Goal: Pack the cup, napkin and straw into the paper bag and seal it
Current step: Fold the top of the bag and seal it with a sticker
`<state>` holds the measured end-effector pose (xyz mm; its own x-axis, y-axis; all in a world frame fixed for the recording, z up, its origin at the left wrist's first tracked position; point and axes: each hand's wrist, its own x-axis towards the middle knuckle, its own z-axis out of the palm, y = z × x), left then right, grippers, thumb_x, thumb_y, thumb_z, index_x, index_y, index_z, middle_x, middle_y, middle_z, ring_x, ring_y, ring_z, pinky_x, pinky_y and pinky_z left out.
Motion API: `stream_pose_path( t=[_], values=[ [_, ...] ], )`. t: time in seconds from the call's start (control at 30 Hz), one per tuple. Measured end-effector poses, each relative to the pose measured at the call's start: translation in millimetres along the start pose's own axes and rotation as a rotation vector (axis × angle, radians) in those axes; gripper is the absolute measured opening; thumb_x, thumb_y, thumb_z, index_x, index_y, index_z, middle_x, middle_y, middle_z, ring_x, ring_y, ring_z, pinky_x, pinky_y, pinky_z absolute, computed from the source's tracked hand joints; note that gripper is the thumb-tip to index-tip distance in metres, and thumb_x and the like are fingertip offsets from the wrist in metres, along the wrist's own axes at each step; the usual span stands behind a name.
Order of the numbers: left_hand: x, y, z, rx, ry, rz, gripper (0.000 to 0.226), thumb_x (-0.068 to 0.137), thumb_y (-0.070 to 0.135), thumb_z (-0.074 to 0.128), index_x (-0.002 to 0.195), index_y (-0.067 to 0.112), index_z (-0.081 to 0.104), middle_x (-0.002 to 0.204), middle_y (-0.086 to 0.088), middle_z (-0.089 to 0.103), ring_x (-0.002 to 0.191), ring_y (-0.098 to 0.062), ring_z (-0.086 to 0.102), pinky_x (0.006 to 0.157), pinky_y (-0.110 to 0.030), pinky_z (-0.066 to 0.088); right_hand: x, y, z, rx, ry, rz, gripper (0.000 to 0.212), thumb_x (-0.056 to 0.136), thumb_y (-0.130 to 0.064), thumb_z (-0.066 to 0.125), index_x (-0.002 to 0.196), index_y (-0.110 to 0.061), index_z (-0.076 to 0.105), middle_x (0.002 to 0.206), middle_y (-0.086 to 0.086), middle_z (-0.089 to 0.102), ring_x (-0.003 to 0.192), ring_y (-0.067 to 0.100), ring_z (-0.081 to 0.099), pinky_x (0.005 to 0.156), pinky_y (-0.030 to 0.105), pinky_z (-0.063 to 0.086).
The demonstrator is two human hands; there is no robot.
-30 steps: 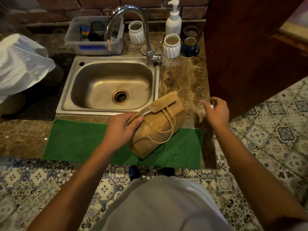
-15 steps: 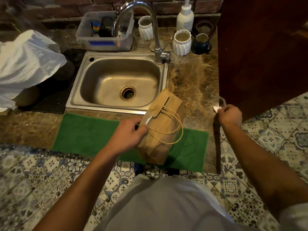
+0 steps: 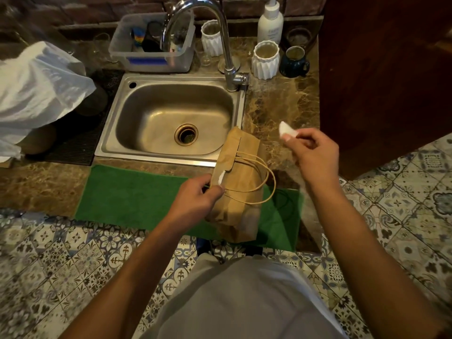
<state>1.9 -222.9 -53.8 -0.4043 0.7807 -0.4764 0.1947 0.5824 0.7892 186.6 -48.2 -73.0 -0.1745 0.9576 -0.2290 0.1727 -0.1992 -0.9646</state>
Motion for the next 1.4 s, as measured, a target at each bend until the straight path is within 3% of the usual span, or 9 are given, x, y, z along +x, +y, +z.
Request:
stream_pose_path(
  t=[0.1, 0.23, 0.4, 0.8, 0.97, 1.07, 1.2, 1.33, 1.4],
  values=[
    [-4, 2, 6, -0.060, -0.030, -0.037, 0.012, 0.097, 0.025, 0.060, 0.099, 0.028, 0.071, 0.102, -0.009, 0.073, 0.096, -0.034, 0.072, 0.083, -0.058, 0.061, -45, -20, 23, 0.030, -0.275, 0.047, 0.010, 0.088, -0.021, 0.078, 0.088, -0.021, 0.069, 0.069, -0.006, 0.071, 0.061, 0.002, 0.066, 0.056, 0.020, 0.052],
    [-9, 7, 12, -0.045, 0.001, -0.013, 0.012, 0.095, 0.027, 0.059, 0.095, 0.033, 0.068, 0.099, -0.011, 0.073, 0.096, -0.037, 0.070, 0.086, -0.063, 0.057, -66, -8, 53, 0.025, -0.444, 0.124, 0.016, 0.085, -0.012, 0.081, 0.084, -0.009, 0.065, 0.057, -0.002, 0.066, 0.054, 0.010, 0.063, 0.054, 0.028, 0.050],
    [-12, 1, 15, -0.056, 0.015, -0.003, 0.020, 0.087, 0.037, 0.058, 0.100, 0.044, 0.071, 0.097, -0.011, 0.076, 0.093, -0.040, 0.072, 0.080, -0.065, 0.057, -64, 9, 57, -0.078, -0.475, 0.167, 0.024, 0.083, -0.017, 0.084, 0.078, -0.008, 0.062, 0.048, -0.005, 0.061, 0.052, 0.014, 0.057, 0.057, 0.033, 0.047],
    [-14, -4, 25, -0.073, 0.030, 0.067, 0.036, 0.081, 0.048, 0.057, 0.109, 0.031, 0.073, 0.096, -0.017, 0.074, 0.093, -0.046, 0.067, 0.079, -0.066, 0.053, -66, 9, 61, -0.145, -0.465, 0.189, 0.023, 0.080, -0.016, 0.086, 0.082, 0.001, 0.071, 0.054, 0.003, 0.069, 0.046, 0.008, 0.061, 0.056, 0.027, 0.052],
    [-17, -1, 20, -0.127, -0.006, 0.072, 0.022, 0.089, 0.037, 0.058, 0.106, 0.032, 0.070, 0.102, -0.016, 0.072, 0.098, -0.044, 0.067, 0.084, -0.068, 0.053, -61, 10, 58, -0.415, -0.394, 0.055, 0.050, 0.062, -0.065, 0.081, 0.069, -0.018, 0.064, 0.058, 0.000, 0.069, 0.056, 0.024, 0.068, 0.058, 0.045, 0.056],
    [-15, 0, 18, -0.159, -0.023, 0.095, 0.015, 0.093, 0.023, 0.057, 0.099, 0.030, 0.068, 0.098, -0.011, 0.071, 0.091, -0.035, 0.068, 0.083, -0.064, 0.054, -59, 9, 56, -0.518, -0.383, 0.020, 0.056, 0.061, -0.073, 0.076, 0.065, -0.020, 0.058, 0.059, -0.002, 0.067, 0.058, 0.018, 0.064, 0.059, 0.043, 0.055],
    [-9, 3, 17, -0.266, -0.077, 0.002, 0.010, 0.090, 0.024, 0.055, 0.087, 0.024, 0.065, 0.086, 0.000, 0.065, 0.083, -0.016, 0.061, 0.076, -0.036, 0.049, -56, 5, 54, -0.661, -0.386, -0.056, 0.052, 0.072, -0.067, 0.077, 0.061, -0.022, 0.054, 0.060, -0.005, 0.063, 0.056, 0.013, 0.056, 0.054, 0.032, 0.041],
    [5, 4, 8, -0.251, -0.097, -0.090, 0.040, 0.104, 0.034, 0.048, 0.094, 0.000, 0.067, 0.085, -0.016, 0.067, 0.083, -0.020, 0.062, 0.082, -0.035, 0.047, -58, 0, 55, -0.731, -0.467, -0.110, 0.051, 0.071, -0.066, 0.079, 0.062, -0.023, 0.053, 0.059, -0.008, 0.061, 0.056, 0.009, 0.054, 0.051, 0.028, 0.035],
    [10, 5, 5, -0.204, -0.152, -0.052, 0.034, 0.103, 0.025, 0.052, 0.087, 0.001, 0.069, 0.074, -0.007, 0.068, 0.071, -0.012, 0.064, 0.076, -0.029, 0.049, -60, 3, 56, -0.736, -0.479, -0.148, 0.049, 0.071, -0.063, 0.080, 0.061, -0.023, 0.052, 0.058, -0.008, 0.058, 0.055, 0.009, 0.052, 0.052, 0.029, 0.035]
  ],
)
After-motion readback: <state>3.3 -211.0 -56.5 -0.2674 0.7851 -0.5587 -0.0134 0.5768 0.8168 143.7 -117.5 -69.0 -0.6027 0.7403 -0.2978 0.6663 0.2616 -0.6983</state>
